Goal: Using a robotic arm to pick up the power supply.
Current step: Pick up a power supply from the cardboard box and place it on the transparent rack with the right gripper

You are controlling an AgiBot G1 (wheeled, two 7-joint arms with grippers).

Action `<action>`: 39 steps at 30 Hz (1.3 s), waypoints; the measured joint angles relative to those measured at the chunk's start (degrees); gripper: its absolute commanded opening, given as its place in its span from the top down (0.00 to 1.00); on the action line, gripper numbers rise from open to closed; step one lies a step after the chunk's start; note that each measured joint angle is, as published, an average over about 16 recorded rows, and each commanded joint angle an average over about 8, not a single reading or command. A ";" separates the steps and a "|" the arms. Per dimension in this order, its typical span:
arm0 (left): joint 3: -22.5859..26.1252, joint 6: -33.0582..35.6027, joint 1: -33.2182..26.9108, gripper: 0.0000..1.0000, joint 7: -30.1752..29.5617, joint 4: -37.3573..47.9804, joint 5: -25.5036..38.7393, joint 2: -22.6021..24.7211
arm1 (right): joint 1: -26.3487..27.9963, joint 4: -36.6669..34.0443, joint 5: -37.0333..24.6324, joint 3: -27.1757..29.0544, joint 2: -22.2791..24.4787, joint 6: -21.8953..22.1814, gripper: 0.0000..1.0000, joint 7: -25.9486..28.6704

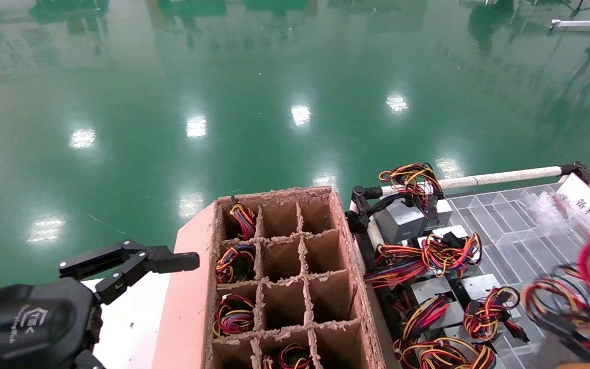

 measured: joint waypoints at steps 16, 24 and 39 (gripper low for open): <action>0.01 0.00 0.00 0.00 0.00 0.00 0.00 0.00 | -12.30 -3.13 2.30 -5.66 10.49 0.18 1.00 -9.93; 0.01 0.00 0.00 0.00 0.00 0.00 -0.01 0.00 | -17.92 -4.64 1.78 -8.10 8.21 0.70 1.00 -15.61; 0.01 0.00 0.00 0.00 0.01 0.00 -0.01 0.00 | -23.21 -6.41 -8.00 -1.89 -2.35 2.05 1.00 -19.56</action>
